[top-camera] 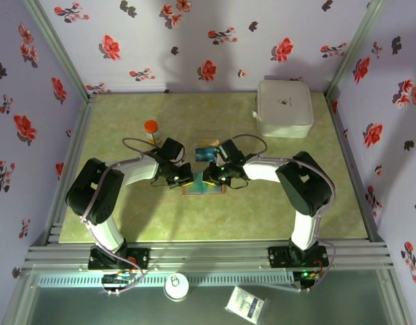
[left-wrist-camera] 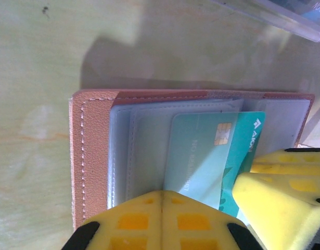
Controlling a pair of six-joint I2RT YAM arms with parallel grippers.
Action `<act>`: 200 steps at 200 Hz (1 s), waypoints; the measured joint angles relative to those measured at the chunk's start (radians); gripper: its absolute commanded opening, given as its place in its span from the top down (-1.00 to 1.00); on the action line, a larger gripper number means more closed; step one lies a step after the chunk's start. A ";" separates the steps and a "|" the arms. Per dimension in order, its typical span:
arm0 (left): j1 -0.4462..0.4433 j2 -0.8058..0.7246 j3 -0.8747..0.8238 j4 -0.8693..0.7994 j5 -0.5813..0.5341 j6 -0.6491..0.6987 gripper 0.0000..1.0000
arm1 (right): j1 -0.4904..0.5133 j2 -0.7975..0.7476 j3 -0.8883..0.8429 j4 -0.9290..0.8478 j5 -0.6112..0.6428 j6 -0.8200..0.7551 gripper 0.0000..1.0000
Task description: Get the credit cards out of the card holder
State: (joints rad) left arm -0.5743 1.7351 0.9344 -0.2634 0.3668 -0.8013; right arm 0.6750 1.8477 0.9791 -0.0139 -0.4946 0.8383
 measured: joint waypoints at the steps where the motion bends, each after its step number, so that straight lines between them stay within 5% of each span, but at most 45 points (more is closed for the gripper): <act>1: 0.000 0.000 0.000 0.000 0.000 0.000 1.00 | 0.000 0.000 -0.001 0.002 0.000 0.001 0.67; 99: 0.000 -0.001 0.000 -0.005 -0.005 0.000 1.00 | -0.023 -0.043 -0.071 0.091 -0.034 0.034 0.82; 200: 0.011 -0.045 -0.023 -0.062 -0.028 0.005 1.00 | -0.050 -0.212 -0.079 -0.125 0.048 -0.081 0.94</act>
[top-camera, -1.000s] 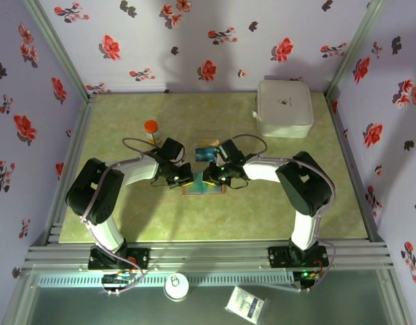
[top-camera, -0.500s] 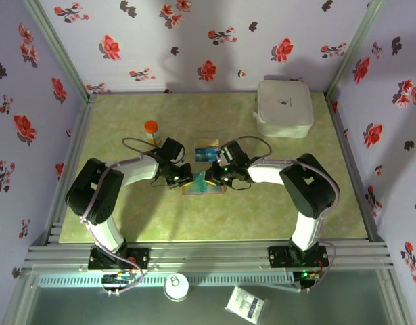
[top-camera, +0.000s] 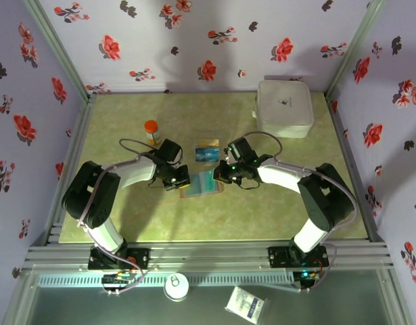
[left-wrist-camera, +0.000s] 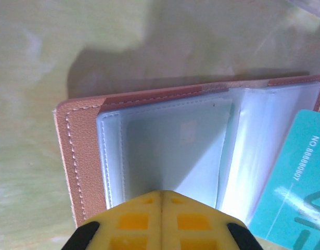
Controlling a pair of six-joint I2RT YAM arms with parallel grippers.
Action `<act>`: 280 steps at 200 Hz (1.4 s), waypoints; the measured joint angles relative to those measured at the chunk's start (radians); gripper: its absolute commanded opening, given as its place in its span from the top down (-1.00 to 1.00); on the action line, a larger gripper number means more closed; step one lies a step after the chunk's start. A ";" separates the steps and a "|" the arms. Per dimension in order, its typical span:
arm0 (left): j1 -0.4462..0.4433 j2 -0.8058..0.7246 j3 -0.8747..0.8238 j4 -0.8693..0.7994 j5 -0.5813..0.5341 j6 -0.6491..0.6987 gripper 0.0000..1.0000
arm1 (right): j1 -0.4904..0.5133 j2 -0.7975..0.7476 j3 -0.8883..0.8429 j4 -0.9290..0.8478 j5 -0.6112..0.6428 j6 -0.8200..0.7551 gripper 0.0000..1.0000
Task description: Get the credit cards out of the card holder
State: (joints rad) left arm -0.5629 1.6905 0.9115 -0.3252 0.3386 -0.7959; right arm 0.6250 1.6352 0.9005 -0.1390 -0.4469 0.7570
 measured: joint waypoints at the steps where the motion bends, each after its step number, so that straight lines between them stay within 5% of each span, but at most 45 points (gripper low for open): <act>1: 0.000 0.000 0.000 -0.001 0.000 0.000 1.00 | 0.000 -0.001 0.001 -0.003 0.000 -0.002 0.94; 60: 0.023 -0.003 -0.006 0.002 0.002 0.022 1.00 | -0.003 -0.005 0.136 -0.205 0.061 -0.241 1.00; 188: 0.042 -0.132 -0.019 0.009 0.018 0.033 0.99 | -0.023 0.213 0.691 -0.747 0.251 -1.261 1.00; 280: 0.115 -0.288 -0.171 -0.006 0.011 0.033 0.98 | -0.120 0.483 1.156 -0.915 0.138 -1.537 1.00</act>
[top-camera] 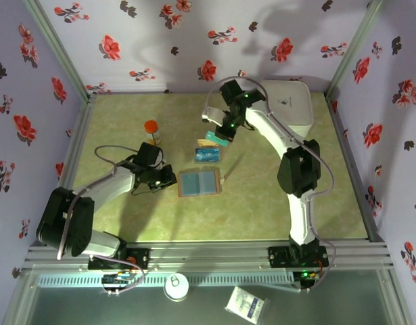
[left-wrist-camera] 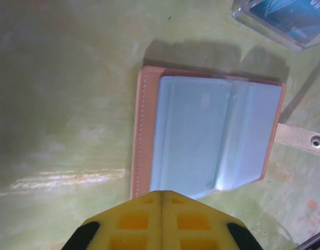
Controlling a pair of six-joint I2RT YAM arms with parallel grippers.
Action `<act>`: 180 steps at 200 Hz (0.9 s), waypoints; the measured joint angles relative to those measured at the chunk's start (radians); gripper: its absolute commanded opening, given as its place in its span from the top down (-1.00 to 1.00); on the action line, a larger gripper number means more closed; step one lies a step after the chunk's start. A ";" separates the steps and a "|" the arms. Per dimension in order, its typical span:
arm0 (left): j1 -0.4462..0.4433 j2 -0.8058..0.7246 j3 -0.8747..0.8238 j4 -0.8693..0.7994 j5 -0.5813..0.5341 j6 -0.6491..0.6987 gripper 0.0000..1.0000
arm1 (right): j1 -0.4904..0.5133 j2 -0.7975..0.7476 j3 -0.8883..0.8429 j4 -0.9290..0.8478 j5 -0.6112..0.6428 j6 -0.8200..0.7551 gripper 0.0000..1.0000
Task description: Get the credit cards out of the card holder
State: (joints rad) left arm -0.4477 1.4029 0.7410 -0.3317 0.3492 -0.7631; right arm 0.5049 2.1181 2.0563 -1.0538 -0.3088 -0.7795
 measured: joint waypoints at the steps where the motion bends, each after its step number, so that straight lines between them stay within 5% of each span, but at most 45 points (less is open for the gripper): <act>1: 0.000 -0.002 -0.001 0.000 -0.001 0.000 0.98 | -0.001 0.005 0.006 -0.001 -0.003 -0.001 1.00; 91: 0.010 -0.070 -0.051 -0.023 -0.011 -0.009 0.97 | -0.023 0.220 0.287 -0.018 -0.072 -0.078 1.00; 157: 0.010 -0.083 -0.070 -0.035 -0.023 -0.016 0.98 | -0.023 0.274 0.310 -0.018 -0.076 -0.109 1.00; 180: 0.011 -0.083 -0.070 -0.037 -0.025 -0.016 0.98 | -0.023 0.284 0.312 -0.017 -0.062 -0.112 0.69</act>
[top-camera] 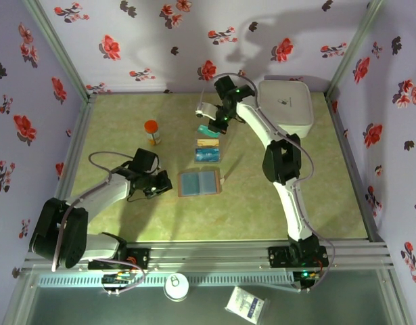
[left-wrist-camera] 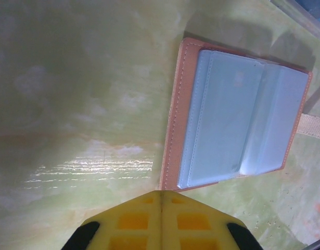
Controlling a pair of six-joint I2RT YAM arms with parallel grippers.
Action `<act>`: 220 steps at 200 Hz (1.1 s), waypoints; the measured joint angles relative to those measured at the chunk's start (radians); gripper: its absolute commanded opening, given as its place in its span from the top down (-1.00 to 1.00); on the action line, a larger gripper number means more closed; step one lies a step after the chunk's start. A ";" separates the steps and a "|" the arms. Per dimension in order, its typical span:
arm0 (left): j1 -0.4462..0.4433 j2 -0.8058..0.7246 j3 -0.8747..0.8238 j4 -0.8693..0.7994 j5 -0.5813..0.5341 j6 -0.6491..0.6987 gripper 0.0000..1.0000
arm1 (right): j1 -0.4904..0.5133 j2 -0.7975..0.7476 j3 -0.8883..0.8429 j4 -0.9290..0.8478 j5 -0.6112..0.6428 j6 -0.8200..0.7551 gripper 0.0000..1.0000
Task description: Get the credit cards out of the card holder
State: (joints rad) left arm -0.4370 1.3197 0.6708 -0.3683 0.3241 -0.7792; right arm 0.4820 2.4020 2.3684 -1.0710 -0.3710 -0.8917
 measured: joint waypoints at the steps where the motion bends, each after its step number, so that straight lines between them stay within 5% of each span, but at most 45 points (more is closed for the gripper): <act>1: 0.000 0.000 0.000 0.000 0.000 0.000 0.98 | 0.000 0.000 0.000 0.000 0.001 0.000 0.68; 220: 0.005 0.014 0.000 0.006 0.001 0.001 0.97 | 0.001 0.007 -0.125 0.272 0.049 0.190 0.51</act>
State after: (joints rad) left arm -0.4316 1.3342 0.6712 -0.3626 0.3252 -0.7784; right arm 0.4828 2.4092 2.2436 -0.7994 -0.3218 -0.7021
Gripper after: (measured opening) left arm 0.051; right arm 0.246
